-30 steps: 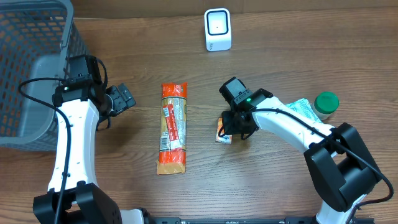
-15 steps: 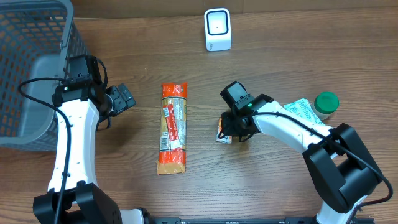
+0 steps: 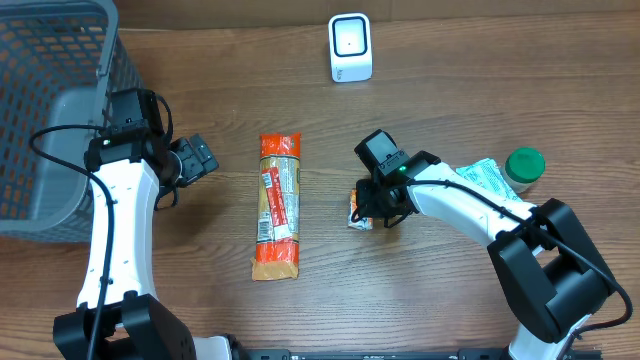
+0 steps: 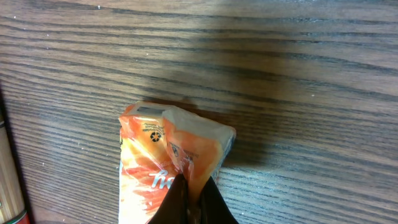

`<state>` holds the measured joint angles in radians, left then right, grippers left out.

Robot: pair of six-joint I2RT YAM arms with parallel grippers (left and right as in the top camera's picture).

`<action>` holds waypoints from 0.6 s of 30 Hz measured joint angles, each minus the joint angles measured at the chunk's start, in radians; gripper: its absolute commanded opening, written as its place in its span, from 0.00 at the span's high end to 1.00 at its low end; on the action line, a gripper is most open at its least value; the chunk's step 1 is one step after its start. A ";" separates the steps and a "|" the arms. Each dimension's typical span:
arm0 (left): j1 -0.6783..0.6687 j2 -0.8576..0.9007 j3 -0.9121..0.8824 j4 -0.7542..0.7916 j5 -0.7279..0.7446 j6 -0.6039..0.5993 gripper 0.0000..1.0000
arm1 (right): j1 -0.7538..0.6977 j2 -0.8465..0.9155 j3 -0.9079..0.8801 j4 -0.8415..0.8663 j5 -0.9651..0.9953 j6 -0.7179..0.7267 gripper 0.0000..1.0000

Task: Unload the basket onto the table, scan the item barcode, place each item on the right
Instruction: 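Lift the orange packet and carry it up to the white scanner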

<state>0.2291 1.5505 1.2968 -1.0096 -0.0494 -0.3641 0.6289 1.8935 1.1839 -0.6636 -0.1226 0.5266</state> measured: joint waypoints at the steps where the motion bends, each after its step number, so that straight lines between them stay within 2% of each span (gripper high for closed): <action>1: 0.000 0.000 0.000 0.000 0.000 0.000 0.00 | 0.000 0.000 0.001 -0.004 0.000 -0.002 0.96; 9: 0.000 0.000 0.000 0.000 0.000 0.000 0.00 | 0.000 0.000 0.102 -0.140 0.007 -0.106 0.97; 18: 0.000 0.000 0.000 0.000 0.000 0.000 0.00 | -0.014 0.000 0.393 -0.370 0.009 -0.202 0.97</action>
<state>0.2291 1.5505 1.2968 -1.0096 -0.0490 -0.3641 0.6144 1.8935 1.5772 -1.0332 -0.1139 0.3248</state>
